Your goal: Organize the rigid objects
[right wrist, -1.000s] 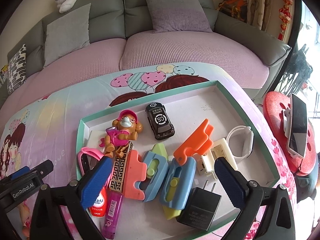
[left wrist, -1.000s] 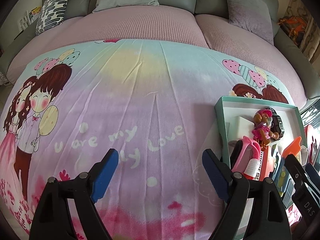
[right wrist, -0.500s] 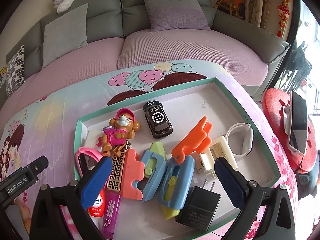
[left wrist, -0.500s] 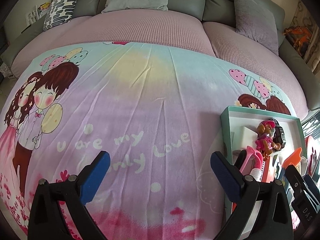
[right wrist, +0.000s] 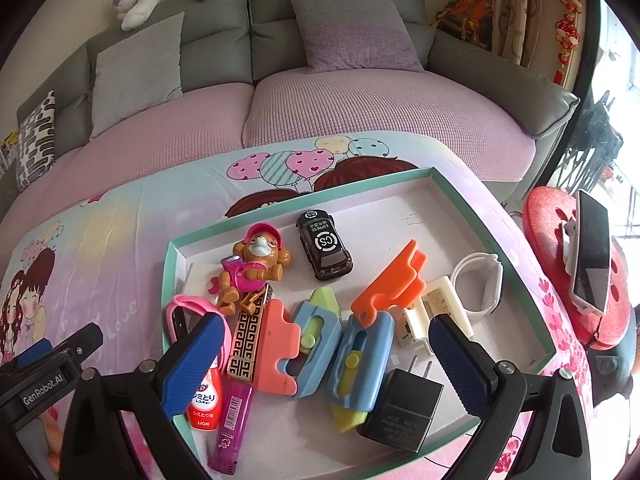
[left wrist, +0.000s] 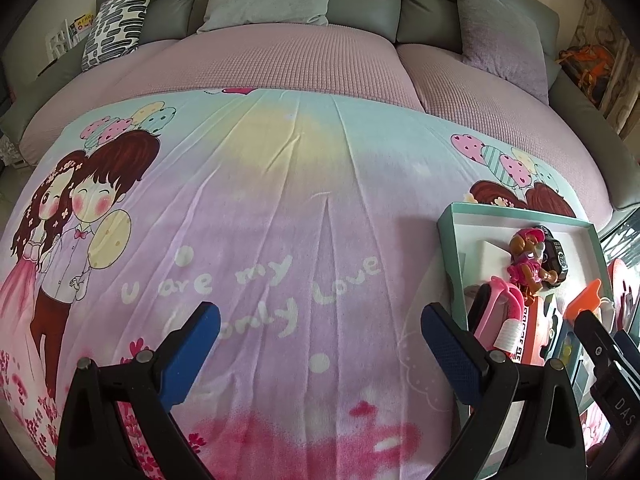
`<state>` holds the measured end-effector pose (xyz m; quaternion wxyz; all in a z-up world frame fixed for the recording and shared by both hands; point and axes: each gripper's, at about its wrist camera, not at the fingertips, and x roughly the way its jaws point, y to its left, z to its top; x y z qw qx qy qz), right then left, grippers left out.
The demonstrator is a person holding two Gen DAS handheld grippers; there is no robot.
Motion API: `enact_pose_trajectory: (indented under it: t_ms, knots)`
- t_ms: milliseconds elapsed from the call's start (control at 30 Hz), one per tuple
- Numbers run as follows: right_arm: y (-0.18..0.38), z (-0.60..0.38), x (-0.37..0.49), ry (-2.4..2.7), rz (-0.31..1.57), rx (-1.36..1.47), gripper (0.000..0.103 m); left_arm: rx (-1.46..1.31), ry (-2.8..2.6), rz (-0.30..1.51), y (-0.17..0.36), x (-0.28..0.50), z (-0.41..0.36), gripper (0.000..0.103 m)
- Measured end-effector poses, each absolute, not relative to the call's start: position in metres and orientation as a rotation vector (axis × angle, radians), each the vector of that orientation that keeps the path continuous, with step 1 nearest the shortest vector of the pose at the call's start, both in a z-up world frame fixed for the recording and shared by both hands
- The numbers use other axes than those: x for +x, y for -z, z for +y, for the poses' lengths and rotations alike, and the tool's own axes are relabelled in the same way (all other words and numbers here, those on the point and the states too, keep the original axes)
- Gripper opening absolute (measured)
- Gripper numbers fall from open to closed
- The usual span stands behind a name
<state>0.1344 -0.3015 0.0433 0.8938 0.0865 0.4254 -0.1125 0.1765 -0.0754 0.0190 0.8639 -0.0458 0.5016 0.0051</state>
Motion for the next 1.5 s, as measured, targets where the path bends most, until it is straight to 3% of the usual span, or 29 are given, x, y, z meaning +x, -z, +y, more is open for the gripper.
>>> enact_pose_trajectory:
  t_ms: [400, 833, 1500]
  knots:
    - [-0.056, -0.288, 0.083, 0.178, 0.822, 0.225, 0.103, -0.063, -0.002, 0.928, -0.033, 0.114, -0.064, 0.1]
    - [-0.044, -0.263, 0.021, 0.148, 0.84, 0.185, 0.103, 0.044, -0.029, 0.915, -0.028, 0.043, -0.047, 0.1]
    - [-0.028, -0.245, -0.014, 0.141, 0.783, 0.162, 0.103, 0.069, -0.08, 0.897, -0.032, 0.018, -0.037, 0.1]
